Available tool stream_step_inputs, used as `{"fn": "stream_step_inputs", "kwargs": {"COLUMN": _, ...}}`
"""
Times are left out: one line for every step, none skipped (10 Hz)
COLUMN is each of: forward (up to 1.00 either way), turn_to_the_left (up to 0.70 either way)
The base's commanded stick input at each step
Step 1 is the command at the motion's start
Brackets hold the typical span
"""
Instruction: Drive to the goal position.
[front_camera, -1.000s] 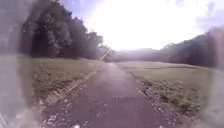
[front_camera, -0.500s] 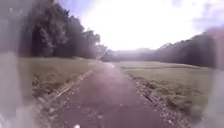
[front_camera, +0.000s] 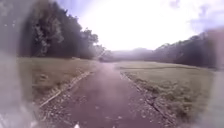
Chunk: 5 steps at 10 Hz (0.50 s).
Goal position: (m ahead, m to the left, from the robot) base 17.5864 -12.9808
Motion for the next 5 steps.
{"fn": "stream_step_inputs", "kwargs": {"forward": 0.70, "turn_to_the_left": 0.00}}
{"fn": "stream_step_inputs", "kwargs": {"forward": 0.70, "turn_to_the_left": 0.00}}
{"fn": "stream_step_inputs", "kwargs": {"forward": 0.70, "turn_to_the_left": 0.00}}
{"fn": "stream_step_inputs", "kwargs": {"forward": 0.70, "turn_to_the_left": 0.00}}
{"fn": "stream_step_inputs", "kwargs": {"forward": 0.70, "turn_to_the_left": 0.00}}
